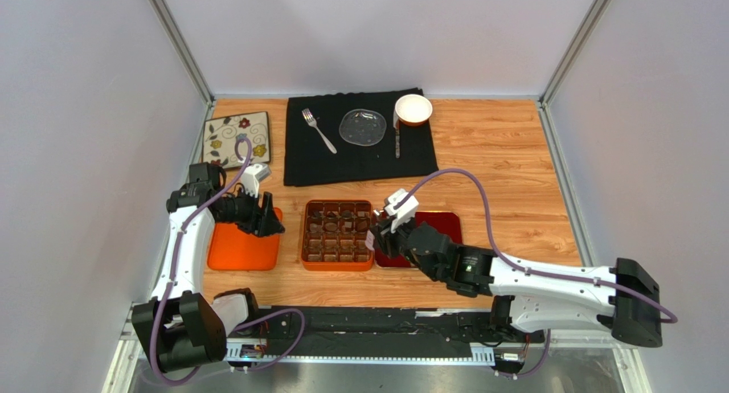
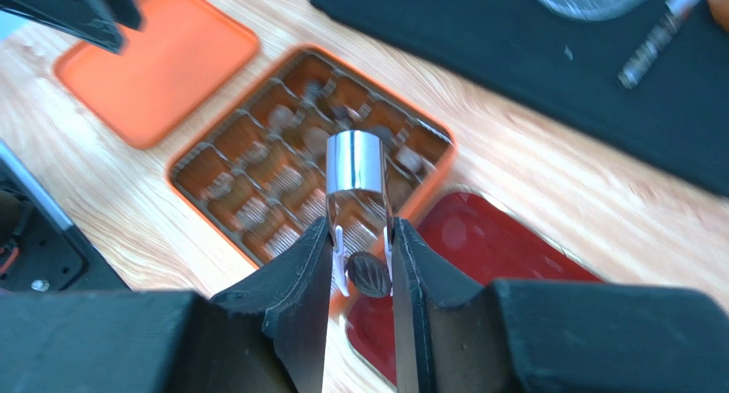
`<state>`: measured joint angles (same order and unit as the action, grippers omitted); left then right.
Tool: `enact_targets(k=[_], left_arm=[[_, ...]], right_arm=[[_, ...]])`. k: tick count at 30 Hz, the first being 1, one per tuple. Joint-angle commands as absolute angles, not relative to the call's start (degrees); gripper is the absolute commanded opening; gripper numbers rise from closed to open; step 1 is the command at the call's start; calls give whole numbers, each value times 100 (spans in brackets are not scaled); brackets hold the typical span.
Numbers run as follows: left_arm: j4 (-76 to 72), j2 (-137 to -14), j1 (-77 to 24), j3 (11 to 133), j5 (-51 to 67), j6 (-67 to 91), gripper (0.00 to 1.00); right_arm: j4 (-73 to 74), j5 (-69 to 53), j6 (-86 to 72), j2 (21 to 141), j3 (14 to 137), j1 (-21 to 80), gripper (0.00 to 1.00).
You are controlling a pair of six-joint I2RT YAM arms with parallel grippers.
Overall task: Pack the chocolate
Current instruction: Place the fake chocolate in the packing box.
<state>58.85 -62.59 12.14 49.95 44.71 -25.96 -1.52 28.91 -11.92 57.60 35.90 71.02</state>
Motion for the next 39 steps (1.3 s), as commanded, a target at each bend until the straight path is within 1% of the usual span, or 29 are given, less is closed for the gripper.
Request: enact_targets(k=[1,10,17,22,31,39], left_arm=[[5757,-6240,1257,5159,4404,-2602,62],[5792,-6231,1388,5203,4245,-2628,61],[5923,-6302,1766,5273,4421,-2759,62],[6064,-6390,2091,5300,4632,-2953,61],[6170,-6354,2180,5300,4781,-3085,61],[6240,-6337,2215,5282,4816,-3155,61]], right_arm=[[-1597,2936,-589,6415,4183,7330,26],[-2276,2417,-369,7961,5264,7392,26],[-2531,2119,-457,8726,5739,7392,27],[-2610,2057,-492,9026,5924,7392,27],[-2628,2065,-527,9281,6012,7357,31],[-2619,2074,-545,9316,6012,7330,36]])
